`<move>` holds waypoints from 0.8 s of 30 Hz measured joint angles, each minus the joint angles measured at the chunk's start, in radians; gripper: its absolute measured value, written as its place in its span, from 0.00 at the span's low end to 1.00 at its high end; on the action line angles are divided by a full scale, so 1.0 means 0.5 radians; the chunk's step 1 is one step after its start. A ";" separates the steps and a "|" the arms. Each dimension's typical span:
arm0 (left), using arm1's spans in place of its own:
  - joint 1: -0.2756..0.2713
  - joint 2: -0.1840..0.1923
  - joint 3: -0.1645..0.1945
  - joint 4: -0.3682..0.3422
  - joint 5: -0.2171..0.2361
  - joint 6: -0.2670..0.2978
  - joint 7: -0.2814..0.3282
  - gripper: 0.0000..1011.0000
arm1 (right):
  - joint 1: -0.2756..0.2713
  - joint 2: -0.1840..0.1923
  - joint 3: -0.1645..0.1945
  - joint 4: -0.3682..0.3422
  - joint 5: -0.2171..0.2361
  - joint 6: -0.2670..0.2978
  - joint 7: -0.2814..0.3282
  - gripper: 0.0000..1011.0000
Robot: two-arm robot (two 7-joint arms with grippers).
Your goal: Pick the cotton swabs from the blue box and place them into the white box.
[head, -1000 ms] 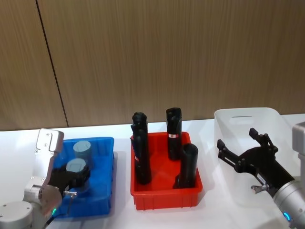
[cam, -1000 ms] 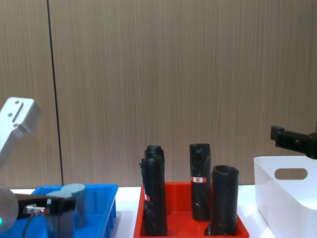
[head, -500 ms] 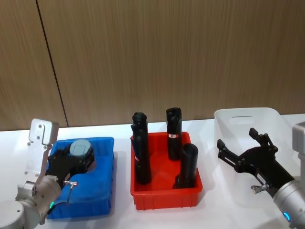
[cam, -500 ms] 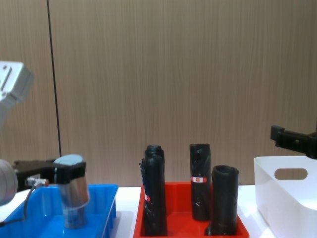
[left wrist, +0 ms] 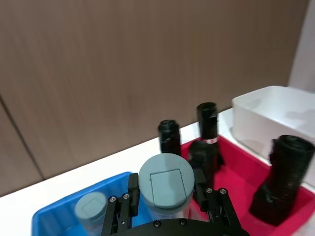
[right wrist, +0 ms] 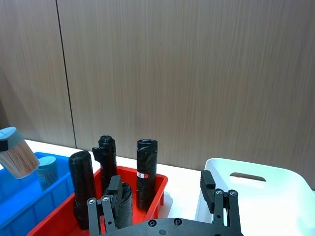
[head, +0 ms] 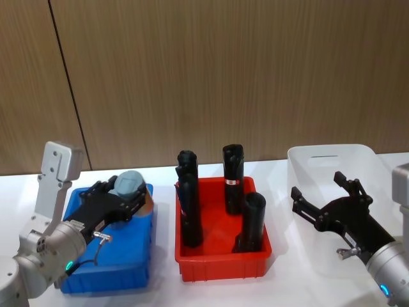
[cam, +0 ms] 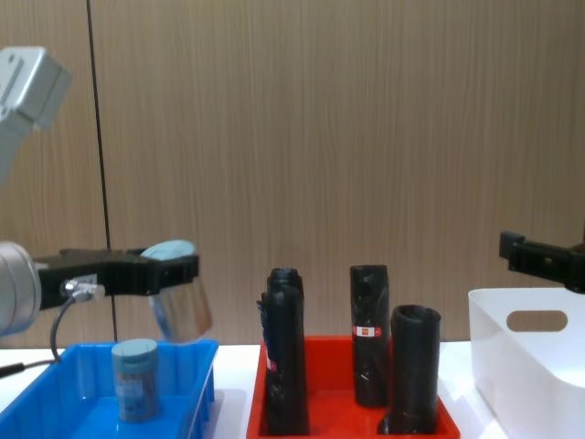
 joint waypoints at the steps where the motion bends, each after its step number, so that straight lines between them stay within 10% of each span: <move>1: -0.003 0.006 -0.002 -0.014 -0.007 0.010 -0.048 0.66 | 0.000 0.000 0.000 0.000 0.000 0.000 0.000 0.99; 24: -0.107 0.049 0.006 -0.076 -0.066 0.130 -0.741 0.66 | 0.000 0.000 0.000 0.000 0.000 0.000 0.000 0.99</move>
